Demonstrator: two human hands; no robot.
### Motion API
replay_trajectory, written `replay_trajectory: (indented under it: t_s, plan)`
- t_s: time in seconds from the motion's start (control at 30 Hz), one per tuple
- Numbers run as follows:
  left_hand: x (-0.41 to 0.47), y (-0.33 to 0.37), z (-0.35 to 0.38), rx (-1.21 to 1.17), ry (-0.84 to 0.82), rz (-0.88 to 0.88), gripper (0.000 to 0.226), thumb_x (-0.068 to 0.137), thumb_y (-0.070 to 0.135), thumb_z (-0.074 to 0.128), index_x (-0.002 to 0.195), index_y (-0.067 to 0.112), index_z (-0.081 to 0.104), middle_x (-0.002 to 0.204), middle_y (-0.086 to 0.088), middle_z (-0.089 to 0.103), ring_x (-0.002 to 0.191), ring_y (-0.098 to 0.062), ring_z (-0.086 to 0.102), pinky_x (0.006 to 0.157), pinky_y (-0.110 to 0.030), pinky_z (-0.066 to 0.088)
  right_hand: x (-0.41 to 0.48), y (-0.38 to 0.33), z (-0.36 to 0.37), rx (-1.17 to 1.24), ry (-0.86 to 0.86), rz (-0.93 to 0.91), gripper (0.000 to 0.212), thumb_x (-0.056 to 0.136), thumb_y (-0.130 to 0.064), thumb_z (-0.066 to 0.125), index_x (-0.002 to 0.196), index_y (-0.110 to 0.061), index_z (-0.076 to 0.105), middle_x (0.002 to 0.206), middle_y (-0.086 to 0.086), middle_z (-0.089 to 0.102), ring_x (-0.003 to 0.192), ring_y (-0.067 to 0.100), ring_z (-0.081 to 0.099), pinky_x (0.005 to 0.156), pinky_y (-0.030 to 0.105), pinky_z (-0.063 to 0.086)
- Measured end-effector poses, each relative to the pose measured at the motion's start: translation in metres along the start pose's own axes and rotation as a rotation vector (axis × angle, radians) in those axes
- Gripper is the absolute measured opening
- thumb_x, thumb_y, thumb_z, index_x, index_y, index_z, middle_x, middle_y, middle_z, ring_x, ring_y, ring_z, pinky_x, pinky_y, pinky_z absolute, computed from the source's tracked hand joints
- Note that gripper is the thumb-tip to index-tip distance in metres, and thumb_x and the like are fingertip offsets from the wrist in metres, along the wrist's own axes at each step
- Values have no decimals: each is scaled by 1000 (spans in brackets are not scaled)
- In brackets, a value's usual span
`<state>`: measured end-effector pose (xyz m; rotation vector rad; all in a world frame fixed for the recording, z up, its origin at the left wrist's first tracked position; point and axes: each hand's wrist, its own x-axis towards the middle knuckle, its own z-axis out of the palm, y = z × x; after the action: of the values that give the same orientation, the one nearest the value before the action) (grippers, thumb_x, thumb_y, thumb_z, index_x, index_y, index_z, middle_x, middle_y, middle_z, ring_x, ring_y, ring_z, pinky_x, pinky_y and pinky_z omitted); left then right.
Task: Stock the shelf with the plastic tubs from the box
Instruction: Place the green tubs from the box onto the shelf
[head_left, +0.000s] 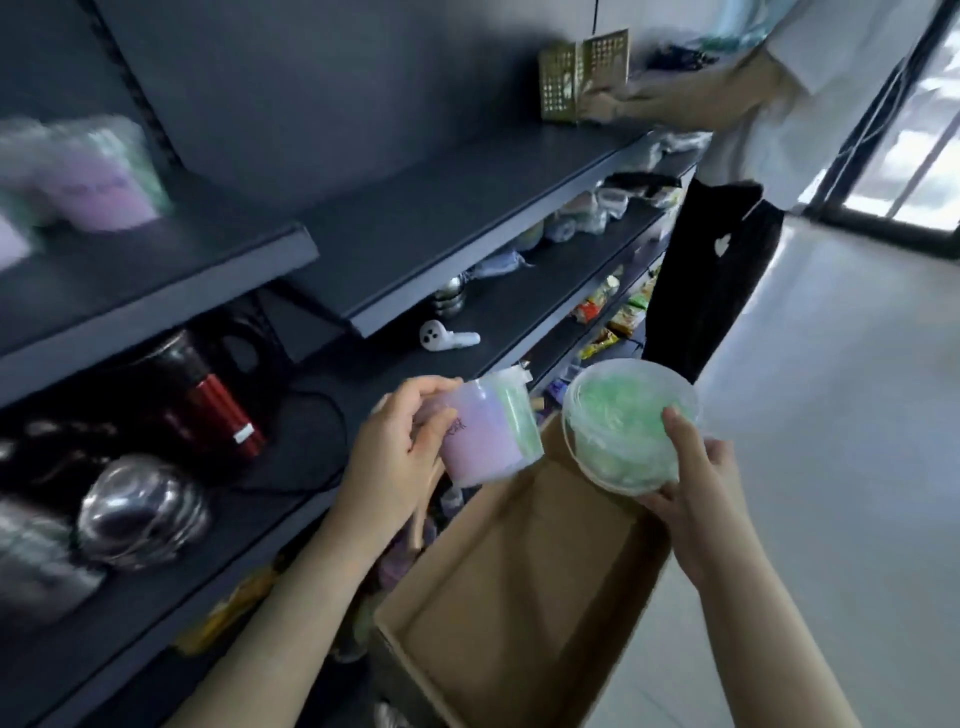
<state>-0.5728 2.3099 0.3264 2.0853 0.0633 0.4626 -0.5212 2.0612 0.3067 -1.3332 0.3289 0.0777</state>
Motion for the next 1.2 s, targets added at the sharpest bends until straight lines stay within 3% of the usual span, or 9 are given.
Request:
replay_trajectory:
  t_s: [0.03, 0.13, 0.23, 0.43, 0.53, 0.67, 0.87, 1.03, 1.2]
  plan:
    - [-10, 13, -14, 15, 30, 9, 22, 94, 19, 57, 110, 33, 59, 117, 11, 63, 105, -3, 58, 87, -16, 45, -11, -8, 3, 3, -64, -26, 36, 85, -48, 63, 102, -17, 53, 101, 2, 62, 96, 25, 67, 85, 48, 55]
    - [-37, 45, -55, 47, 134, 37, 23, 93, 19, 58, 113, 32, 60, 117, 12, 62, 104, -4, 60, 91, -23, 48, -42, -31, 15, -19, -248, -68, 71, 64, -65, 73, 124, -32, 52, 119, -5, 61, 107, 26, 65, 86, 51, 55]
    - [-62, 68, -100, 79, 240, 68, 28, 93, 16, 60, 108, 39, 58, 119, 14, 62, 104, -1, 60, 92, -27, 49, -73, -48, 38, -16, -433, -162, 51, 71, -57, 68, 119, -41, 59, 113, -12, 69, 105, 23, 67, 79, 45, 57]
    - [-114, 87, -202, 169, 431, 123, 24, 93, 19, 58, 109, 36, 56, 123, 16, 61, 107, 0, 58, 92, -29, 50, -142, -57, 117, 44, -583, -196, 45, 76, -50, 65, 118, -34, 57, 117, -4, 65, 103, 24, 68, 71, 38, 59]
    - [-143, 85, -256, 198, 491, 121, 28, 92, 17, 59, 108, 39, 56, 122, 17, 61, 112, -1, 57, 97, -32, 47, -181, -48, 165, 98, -627, -202, 42, 86, -43, 61, 125, -30, 52, 118, -2, 64, 104, 23, 67, 69, 34, 59]
    - [-181, 72, -322, 265, 538, 126, 34, 92, 16, 60, 105, 46, 53, 120, 20, 61, 106, 0, 59, 93, -28, 49, -232, -28, 223, 155, -671, -190, 41, 87, -41, 62, 124, -29, 51, 119, -3, 63, 107, 23, 65, 73, 38, 58]
    - [-195, 58, -377, 330, 536, 142, 37, 90, 15, 62, 101, 48, 49, 118, 10, 63, 108, -10, 59, 96, -33, 48, -283, -6, 269, 182, -682, -186, 41, 87, -39, 63, 122, -23, 51, 117, 0, 64, 104, 24, 66, 69, 38, 59]
    - [-174, 49, -385, 362, 458, 141, 24, 91, 22, 62, 109, 36, 55, 122, 11, 61, 110, -4, 55, 96, -29, 47, -286, -6, 282, 187, -647, -212, 42, 88, -40, 62, 125, -22, 49, 116, -1, 63, 105, 22, 65, 68, 36, 59]
    - [-144, 47, -383, 429, 410, 139, 25, 93, 24, 59, 118, 24, 58, 123, 8, 58, 114, -6, 51, 98, -25, 42, -267, -9, 288, 191, -618, -238, 47, 87, -48, 60, 127, -26, 51, 121, -3, 63, 108, 22, 64, 71, 37, 59]
